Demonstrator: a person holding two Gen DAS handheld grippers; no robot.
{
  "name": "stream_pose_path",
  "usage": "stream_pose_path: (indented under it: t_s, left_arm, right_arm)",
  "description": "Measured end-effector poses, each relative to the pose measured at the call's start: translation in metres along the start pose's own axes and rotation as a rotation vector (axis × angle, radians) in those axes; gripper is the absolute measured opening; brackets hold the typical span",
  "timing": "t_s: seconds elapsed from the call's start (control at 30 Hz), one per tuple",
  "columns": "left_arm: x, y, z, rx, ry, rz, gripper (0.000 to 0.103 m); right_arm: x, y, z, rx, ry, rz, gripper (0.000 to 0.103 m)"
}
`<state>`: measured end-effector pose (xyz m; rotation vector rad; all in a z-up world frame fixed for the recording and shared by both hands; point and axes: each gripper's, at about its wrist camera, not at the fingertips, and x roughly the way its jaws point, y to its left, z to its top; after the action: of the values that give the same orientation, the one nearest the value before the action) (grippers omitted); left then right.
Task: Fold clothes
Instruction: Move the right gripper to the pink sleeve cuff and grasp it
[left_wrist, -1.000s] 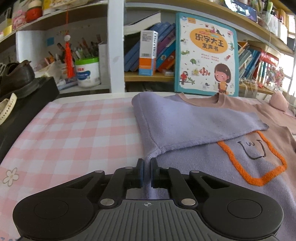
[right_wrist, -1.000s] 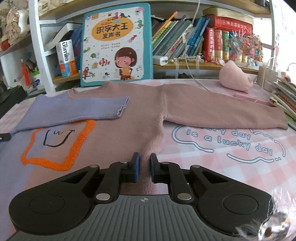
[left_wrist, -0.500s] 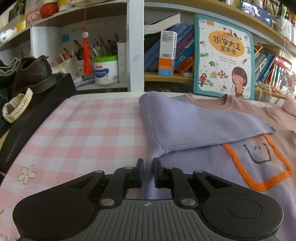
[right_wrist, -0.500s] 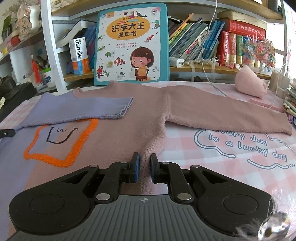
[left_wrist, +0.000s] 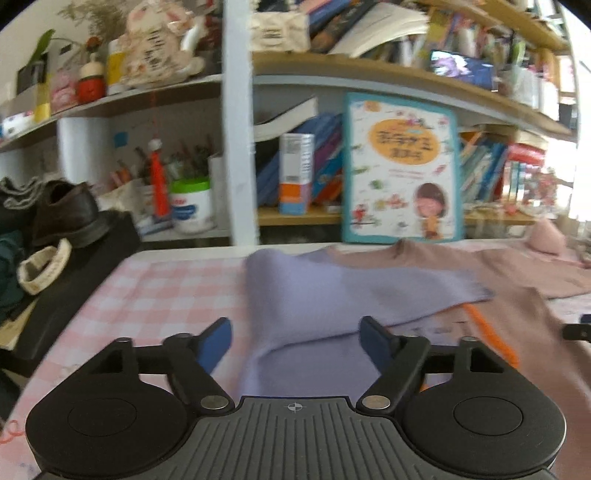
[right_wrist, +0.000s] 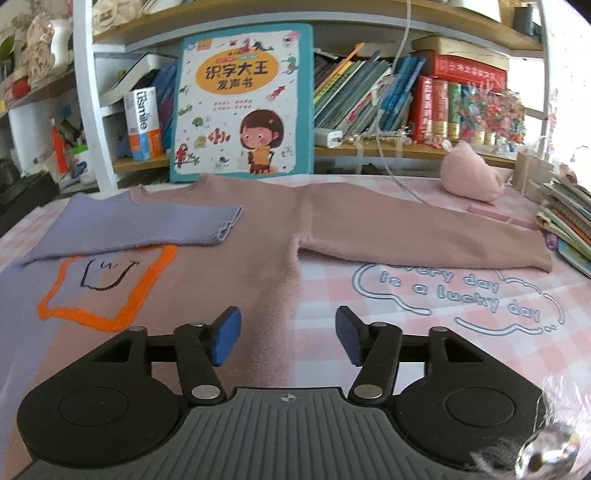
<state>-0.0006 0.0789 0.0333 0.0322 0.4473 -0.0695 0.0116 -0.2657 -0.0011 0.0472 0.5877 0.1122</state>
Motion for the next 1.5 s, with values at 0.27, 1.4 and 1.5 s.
stream_pose_path:
  t_s: [0.27,1.4,1.5]
  left_arm:
    - [0.01,-0.041,-0.016,0.074,0.027,-0.081,0.088]
    - [0.029,-0.077,-0.034,0.172,0.11,-0.086,0.099]
    - [0.03,-0.075,-0.034,0.16,0.119,-0.091,0.1]
  right_arm:
    - [-0.013,-0.012,-0.002,0.006,-0.009,-0.04,0.062]
    - [0.021,-0.168,0.034,0.169,0.069,-0.325,0.075]
    - [0.025,-0.181,0.035,0.207,0.083,-0.339,0.075]
